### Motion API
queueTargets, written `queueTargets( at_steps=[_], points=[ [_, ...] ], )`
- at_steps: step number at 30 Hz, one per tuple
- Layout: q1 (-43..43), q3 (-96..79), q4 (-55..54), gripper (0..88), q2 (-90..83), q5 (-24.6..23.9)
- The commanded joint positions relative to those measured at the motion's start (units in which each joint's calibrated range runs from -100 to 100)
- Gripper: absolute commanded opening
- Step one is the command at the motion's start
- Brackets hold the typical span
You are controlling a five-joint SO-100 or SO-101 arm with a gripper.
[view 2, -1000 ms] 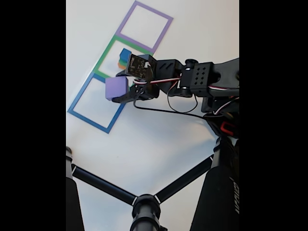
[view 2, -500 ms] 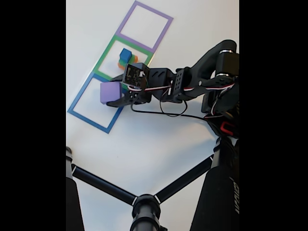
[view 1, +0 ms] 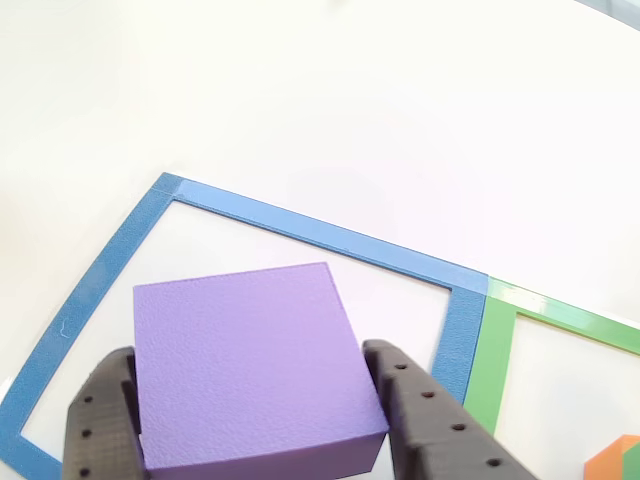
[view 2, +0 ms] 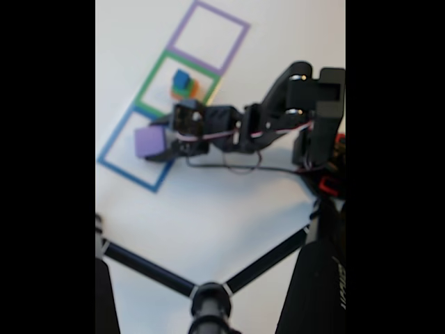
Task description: Tower of hanoi
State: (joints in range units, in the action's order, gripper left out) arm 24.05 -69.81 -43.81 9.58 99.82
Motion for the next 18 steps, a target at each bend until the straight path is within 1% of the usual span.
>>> queueTargets(
  at_steps=[1, 18],
  points=[
    [1.65, 2.63, -2.75, 16.7, 1.12, 0.18],
    [2.03, 4.99, -7.52, 16.7, 7.74, 0.18]
  ],
)
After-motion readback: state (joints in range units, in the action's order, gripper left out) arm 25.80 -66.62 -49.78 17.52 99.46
